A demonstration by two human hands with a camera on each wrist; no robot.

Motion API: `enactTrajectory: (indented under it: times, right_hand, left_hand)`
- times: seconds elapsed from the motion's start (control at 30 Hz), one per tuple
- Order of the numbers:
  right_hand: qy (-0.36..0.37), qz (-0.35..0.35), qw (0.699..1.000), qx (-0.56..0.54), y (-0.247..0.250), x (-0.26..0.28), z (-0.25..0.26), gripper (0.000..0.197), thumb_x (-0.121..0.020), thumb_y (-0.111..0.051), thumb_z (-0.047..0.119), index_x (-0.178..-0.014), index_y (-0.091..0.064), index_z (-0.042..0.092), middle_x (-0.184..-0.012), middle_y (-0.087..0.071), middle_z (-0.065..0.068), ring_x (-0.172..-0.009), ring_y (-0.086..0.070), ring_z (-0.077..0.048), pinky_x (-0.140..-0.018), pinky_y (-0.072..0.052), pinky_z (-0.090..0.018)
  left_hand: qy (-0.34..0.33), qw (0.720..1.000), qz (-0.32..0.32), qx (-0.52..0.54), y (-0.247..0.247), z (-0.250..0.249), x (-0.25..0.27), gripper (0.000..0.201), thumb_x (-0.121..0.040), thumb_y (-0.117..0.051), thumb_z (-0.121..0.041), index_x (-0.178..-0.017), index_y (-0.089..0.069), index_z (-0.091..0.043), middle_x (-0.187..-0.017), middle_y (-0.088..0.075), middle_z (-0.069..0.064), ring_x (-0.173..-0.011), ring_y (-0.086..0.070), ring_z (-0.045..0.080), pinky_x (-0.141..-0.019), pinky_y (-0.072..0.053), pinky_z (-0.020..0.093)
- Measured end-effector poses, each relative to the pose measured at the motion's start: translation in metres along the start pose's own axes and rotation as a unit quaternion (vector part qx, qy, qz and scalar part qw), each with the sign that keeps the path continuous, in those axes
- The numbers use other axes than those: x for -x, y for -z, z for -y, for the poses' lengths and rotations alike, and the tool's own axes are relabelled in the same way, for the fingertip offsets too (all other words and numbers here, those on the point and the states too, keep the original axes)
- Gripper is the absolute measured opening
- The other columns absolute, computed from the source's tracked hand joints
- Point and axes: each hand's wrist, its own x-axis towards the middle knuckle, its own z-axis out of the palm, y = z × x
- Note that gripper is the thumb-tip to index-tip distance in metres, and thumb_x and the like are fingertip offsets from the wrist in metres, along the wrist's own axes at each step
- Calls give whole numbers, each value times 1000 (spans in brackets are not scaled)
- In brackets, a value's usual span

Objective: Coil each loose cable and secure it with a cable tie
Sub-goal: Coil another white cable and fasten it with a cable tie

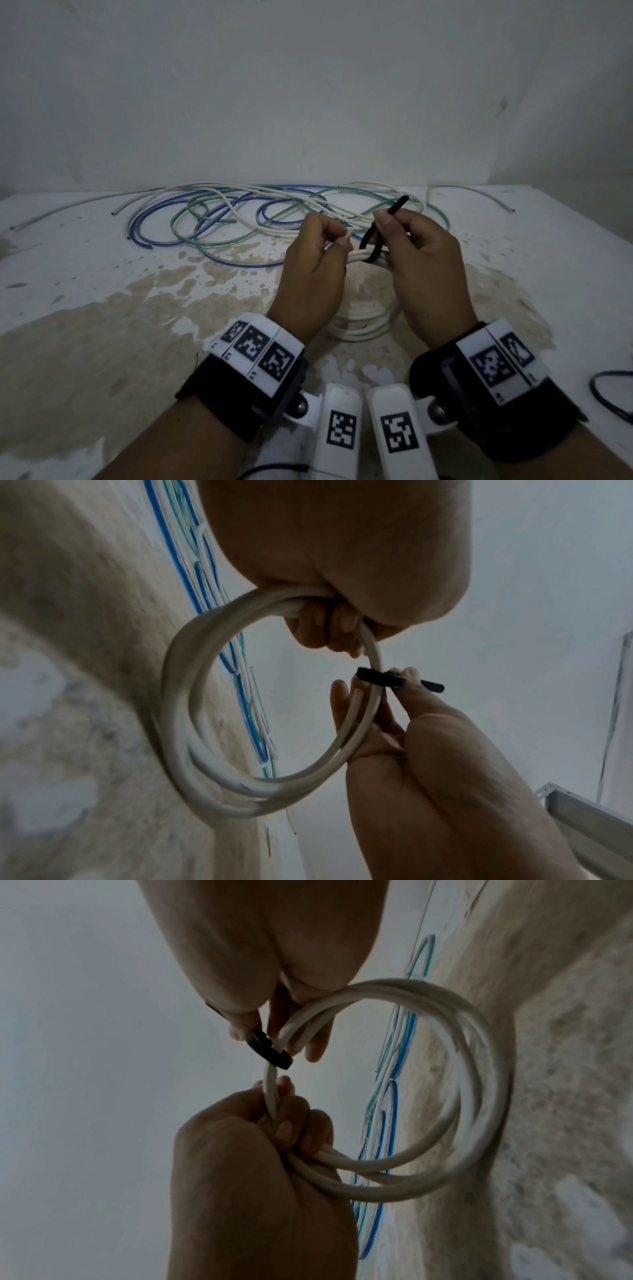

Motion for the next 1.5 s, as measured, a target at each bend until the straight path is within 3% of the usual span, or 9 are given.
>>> enactTrajectory:
  times: [0.27,0.47,0.6,0.83,1.03,1.13,1.23,1.37,1.5]
  right_hand:
    - [-9,-1,1000,-19,0,0,0,17,-93,-58,19,-79,-68,20,-72,-67,4,-70,-60,-8,-70,-50,-26]
    - [5,5,1000,-29,0,1,3,22,-94,-56,16,-74,-65,19,-65,-63,7,-62,-56,1,-60,-43,-10]
    - [5,8,1000,-23,1,1,0,20,-94,-57,18,-76,-66,18,-68,-63,6,-64,-58,-1,-62,-45,-14]
    - [-12,28,997,-73,-4,3,1,18,-91,-59,9,-77,-64,18,-64,-62,10,-62,-59,-2,-60,-52,-20]
    - [-14,30,996,-83,-4,3,-1,14,-88,-63,9,-76,-65,15,-81,-67,-12,-69,-64,-11,-59,-49,-17]
    - [-14,31,996,-81,-3,3,1,11,-88,-62,7,-79,-66,10,-74,-65,-3,-63,-61,-2,-58,-47,-13]
    - [-15,30,996,-84,-3,2,1,13,-88,-62,7,-77,-67,12,-67,-64,6,-61,-61,-1,-58,-48,-15]
    - [-29,31,996,-80,-4,2,-1,9,-88,-63,10,-82,-70,11,-81,-70,-6,-73,-67,-11,-66,-55,-25]
    - [-50,37,994,-93,-5,1,-2,11,-90,-62,12,-91,-72,8,-93,-71,-13,-84,-70,-23,-72,-58,-36]
  left_hand:
    - [-22,999,-7,-40,1,-2,1,21,-94,-52,-1,-86,-62,-19,-70,-59,-11,-56,-52,-6,-61,-40,13]
    - [-41,999,6,-27,-1,-4,2,15,-80,-51,-17,-83,-65,-17,-55,-53,-17,-55,-47,-4,-59,-35,12]
    - [-48,997,20,-53,-1,-6,2,15,-79,-51,-15,-83,-65,-16,-61,-58,-19,-58,-51,-8,-61,-37,10]
    - [-99,989,9,-113,-2,-4,2,23,-80,-52,-38,-75,-58,-17,-85,-58,8,-83,-60,30,-77,-49,52]
    - [-95,989,15,-113,-4,-4,1,27,-84,-49,-43,-79,-55,-17,-91,-56,12,-86,-60,34,-78,-49,55]
    - [-81,993,35,-82,-5,-6,1,21,-88,-50,-35,-83,-52,-14,-84,-57,5,-77,-60,17,-70,-51,35]
    - [-55,997,47,-21,-5,-8,2,10,-92,-41,-25,-89,-46,-16,-77,-48,-7,-61,-44,1,-58,-36,14]
    - [-51,998,41,-20,-6,-9,2,10,-90,-45,-27,-91,-48,-17,-80,-49,-4,-65,-48,5,-62,-41,18]
    - [-77,995,32,-60,-6,-8,2,22,-82,-53,-38,-91,-54,-17,-91,-54,9,-84,-57,26,-80,-51,47]
